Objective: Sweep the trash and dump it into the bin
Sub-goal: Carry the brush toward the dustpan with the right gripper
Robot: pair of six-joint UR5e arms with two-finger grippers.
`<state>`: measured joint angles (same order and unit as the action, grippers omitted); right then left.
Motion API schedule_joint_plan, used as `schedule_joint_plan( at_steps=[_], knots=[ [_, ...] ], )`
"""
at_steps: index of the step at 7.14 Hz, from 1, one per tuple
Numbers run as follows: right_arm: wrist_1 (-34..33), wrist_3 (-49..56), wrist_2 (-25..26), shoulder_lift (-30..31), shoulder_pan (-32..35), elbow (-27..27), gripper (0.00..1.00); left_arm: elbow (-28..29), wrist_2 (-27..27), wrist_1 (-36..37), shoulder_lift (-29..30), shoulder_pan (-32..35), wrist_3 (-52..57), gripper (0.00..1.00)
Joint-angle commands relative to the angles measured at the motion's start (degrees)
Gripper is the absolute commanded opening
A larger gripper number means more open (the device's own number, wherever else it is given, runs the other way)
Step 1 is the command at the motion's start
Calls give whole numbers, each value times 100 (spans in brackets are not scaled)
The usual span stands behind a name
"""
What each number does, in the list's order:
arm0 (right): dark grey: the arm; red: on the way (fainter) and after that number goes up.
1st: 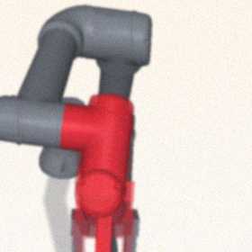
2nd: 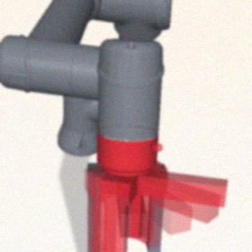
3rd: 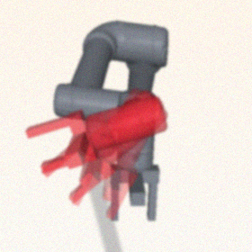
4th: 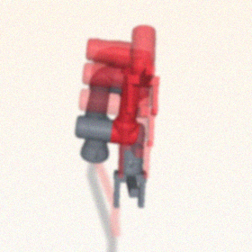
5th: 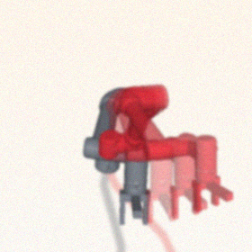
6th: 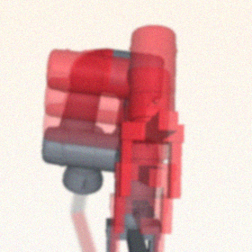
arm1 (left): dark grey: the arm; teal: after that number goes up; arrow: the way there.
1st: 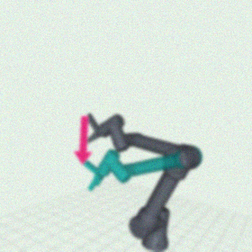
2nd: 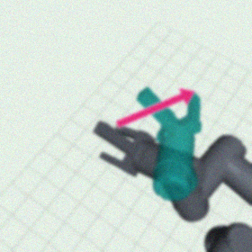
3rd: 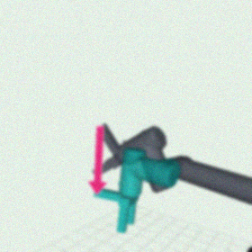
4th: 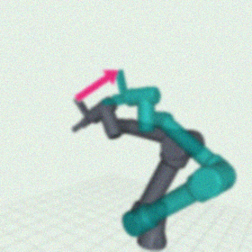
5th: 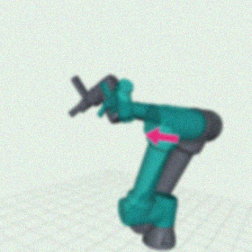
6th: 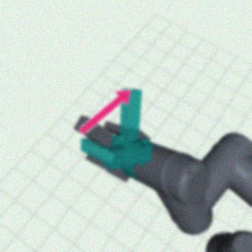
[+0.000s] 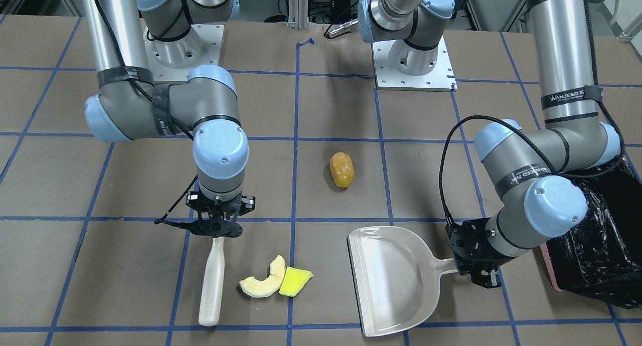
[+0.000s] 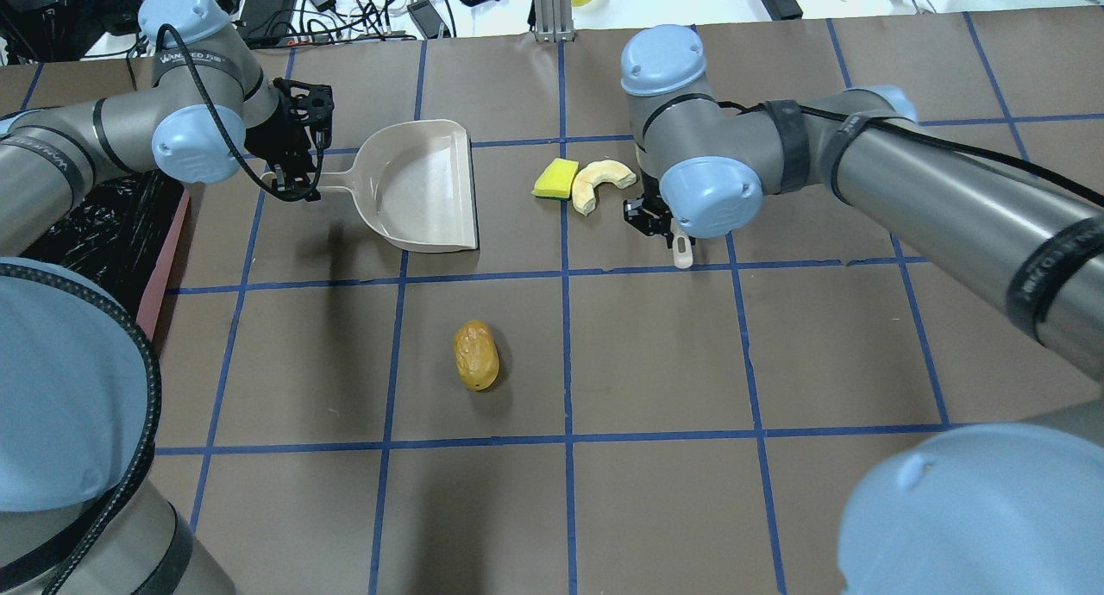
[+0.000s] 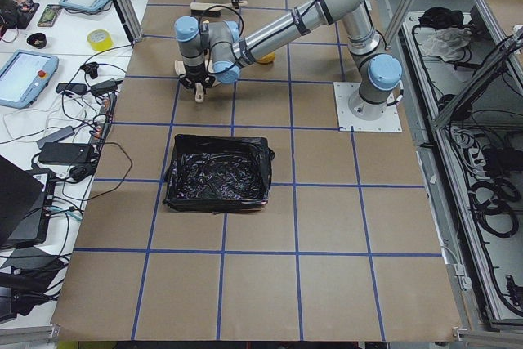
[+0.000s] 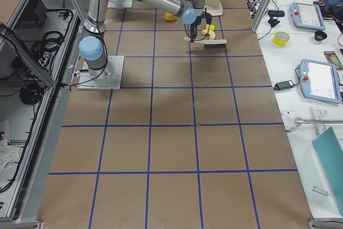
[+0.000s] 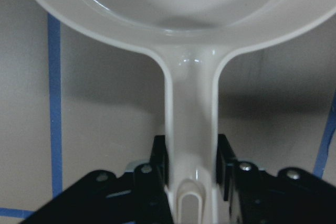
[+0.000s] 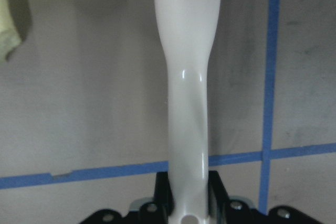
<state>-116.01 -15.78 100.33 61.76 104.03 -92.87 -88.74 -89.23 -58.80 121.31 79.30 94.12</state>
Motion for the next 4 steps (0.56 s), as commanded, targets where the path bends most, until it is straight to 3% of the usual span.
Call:
schedule_joint_plan(
  at_steps=[1, 2, 4],
  knots=[
    [-10, -617, -266, -419, 502, 453, 0, -12, -15, -44, -29, 50, -16, 0],
    [-10, -837, -773, -463, 635, 576, 0, 6, -68, -209, -133, 85, -60, 0],
    [-10, -918, -857, -481, 785, 735, 0, -3, -217, -352, -239, 182, -69, 0]
  ],
)
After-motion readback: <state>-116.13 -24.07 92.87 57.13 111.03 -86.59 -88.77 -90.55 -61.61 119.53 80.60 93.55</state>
